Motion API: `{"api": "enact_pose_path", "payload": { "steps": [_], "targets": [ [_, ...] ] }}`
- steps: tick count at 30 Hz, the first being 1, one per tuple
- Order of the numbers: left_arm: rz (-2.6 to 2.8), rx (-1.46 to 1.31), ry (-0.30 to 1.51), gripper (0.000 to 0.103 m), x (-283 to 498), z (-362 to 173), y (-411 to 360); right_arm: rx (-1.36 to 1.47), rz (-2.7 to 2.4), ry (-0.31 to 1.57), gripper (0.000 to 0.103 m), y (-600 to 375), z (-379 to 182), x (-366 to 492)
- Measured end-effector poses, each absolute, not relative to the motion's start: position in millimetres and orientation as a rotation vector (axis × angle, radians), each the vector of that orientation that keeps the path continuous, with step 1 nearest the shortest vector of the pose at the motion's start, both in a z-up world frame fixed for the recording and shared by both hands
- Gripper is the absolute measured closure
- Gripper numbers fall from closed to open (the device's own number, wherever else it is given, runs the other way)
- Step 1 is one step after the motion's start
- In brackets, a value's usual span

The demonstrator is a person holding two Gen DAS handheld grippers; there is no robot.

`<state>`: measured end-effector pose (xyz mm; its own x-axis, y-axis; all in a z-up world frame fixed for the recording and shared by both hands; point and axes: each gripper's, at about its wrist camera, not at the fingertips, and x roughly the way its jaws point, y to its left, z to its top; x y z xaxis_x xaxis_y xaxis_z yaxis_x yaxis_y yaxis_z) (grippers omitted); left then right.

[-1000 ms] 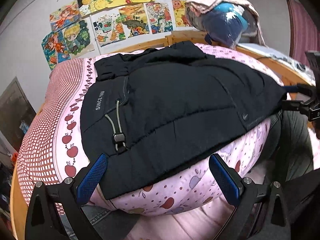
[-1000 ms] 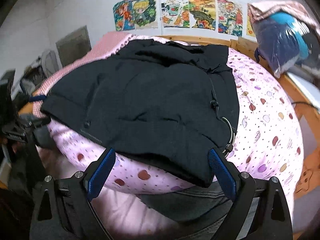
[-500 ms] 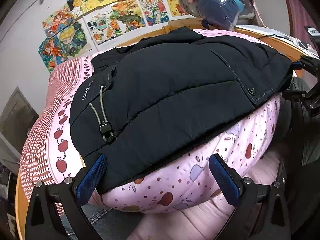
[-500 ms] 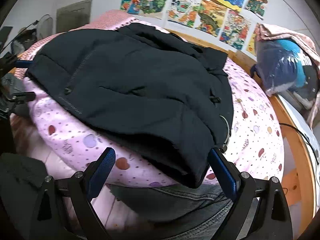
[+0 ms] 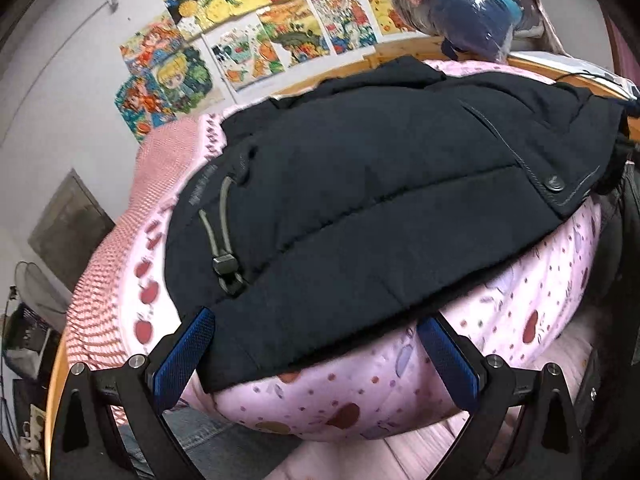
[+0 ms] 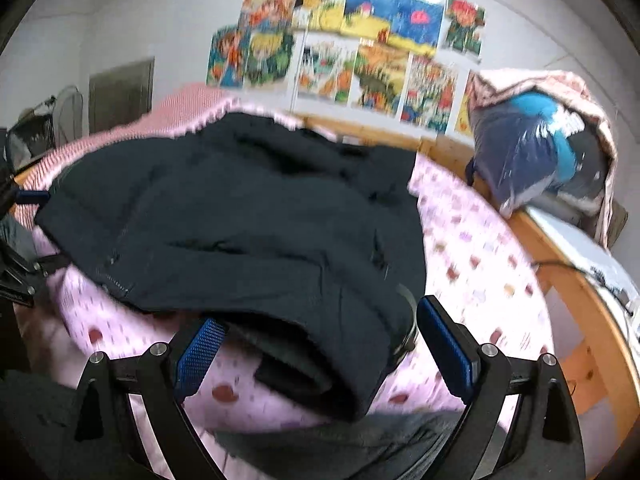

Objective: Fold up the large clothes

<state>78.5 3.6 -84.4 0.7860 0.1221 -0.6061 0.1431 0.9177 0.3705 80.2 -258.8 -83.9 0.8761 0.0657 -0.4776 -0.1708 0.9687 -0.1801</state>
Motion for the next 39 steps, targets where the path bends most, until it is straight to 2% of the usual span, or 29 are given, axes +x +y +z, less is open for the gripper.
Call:
{"api": "enact_pose_path", "payload": {
  "steps": [11,14,17,18,19,23,24,25,33,39],
  "targets": [
    [0.039,0.385,0.524,0.001,77,-52,16,-0.152,0.158,0.446,0.033,-268,-76,88],
    [0.028,0.381,0.514,0.004,78,-50,16,-0.153,0.157,0.459,0.039,-270,-81,90],
    [0.01,0.347,0.529,0.022,81,-48,20,-0.166,0.15,0.463,0.056,-272,-83,90],
    [0.003,0.344,0.537,0.032,83,-48,21,-0.17,0.148,0.461,0.06,-273,-83,89],
    [-0.006,0.342,0.546,0.039,86,-47,23,-0.177,0.148,0.458,0.062,-274,-81,90],
    [-0.019,0.334,0.554,0.052,92,-44,26,-0.193,0.154,0.434,0.084,-270,-72,87],
    [-0.028,0.331,0.553,0.061,92,-43,25,-0.201,0.155,0.424,0.088,-267,-68,84],
    [-0.037,0.328,0.546,0.067,93,-38,24,-0.212,0.153,0.414,0.089,-263,-65,83],
    [-0.062,0.233,0.485,0.085,91,-7,28,-0.06,0.188,0.361,0.095,-274,-42,77],
    [-0.077,0.204,0.458,0.09,77,11,28,-0.02,0.204,0.318,0.097,-283,-35,61]
  ]
}}
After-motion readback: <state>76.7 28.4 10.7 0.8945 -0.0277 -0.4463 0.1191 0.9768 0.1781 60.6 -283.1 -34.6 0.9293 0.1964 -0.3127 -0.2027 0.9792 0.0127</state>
